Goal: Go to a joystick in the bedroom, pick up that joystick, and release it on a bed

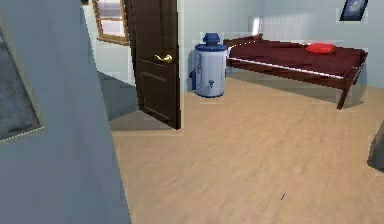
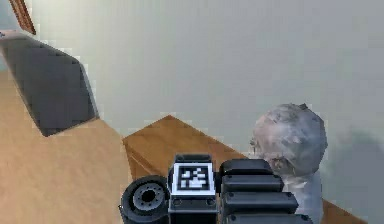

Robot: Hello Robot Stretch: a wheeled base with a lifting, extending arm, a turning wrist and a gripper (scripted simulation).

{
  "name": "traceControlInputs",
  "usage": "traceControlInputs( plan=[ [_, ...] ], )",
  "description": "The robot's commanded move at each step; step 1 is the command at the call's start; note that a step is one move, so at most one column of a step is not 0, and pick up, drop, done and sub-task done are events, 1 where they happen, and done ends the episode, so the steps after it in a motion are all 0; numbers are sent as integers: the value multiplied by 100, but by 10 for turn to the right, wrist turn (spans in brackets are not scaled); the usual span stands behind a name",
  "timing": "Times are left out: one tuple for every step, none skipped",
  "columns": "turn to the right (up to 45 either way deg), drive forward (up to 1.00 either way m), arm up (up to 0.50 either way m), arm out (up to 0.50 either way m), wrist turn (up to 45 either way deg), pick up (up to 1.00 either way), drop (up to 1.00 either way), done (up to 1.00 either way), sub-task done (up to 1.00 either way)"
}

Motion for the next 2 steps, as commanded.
traceControlInputs(
  plan=[
    [90, 0, 0, 0, 0, 0, 0, 0, 0],
    [0, 100, 0, 0, 0, 0, 0, 0, 0]
  ],
)
